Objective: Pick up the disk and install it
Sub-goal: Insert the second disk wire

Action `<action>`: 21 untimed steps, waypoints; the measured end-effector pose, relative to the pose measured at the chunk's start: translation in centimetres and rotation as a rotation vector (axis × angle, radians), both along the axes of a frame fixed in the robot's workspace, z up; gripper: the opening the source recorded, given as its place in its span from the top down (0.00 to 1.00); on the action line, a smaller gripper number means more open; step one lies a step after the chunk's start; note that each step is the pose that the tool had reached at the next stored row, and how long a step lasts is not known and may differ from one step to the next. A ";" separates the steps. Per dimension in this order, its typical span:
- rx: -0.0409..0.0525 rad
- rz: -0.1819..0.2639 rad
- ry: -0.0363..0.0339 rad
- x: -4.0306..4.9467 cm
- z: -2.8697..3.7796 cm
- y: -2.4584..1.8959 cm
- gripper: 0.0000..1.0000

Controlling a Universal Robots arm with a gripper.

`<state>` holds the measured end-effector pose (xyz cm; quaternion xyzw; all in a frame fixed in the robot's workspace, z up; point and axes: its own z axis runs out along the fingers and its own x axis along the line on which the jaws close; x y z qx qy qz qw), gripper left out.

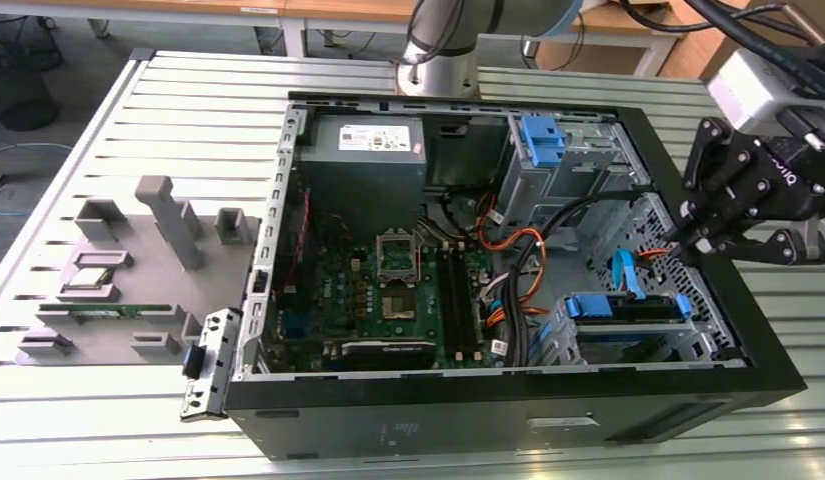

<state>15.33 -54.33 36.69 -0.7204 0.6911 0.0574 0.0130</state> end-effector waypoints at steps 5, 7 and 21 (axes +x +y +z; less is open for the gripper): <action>-0.0025 0.000 0.0077 0.44 -0.29 0.44 0.77; -0.0039 0.000 0.0119 0.63 -0.37 0.54 0.77; -0.0156 0.001 0.0566 2.67 -0.70 0.80 0.77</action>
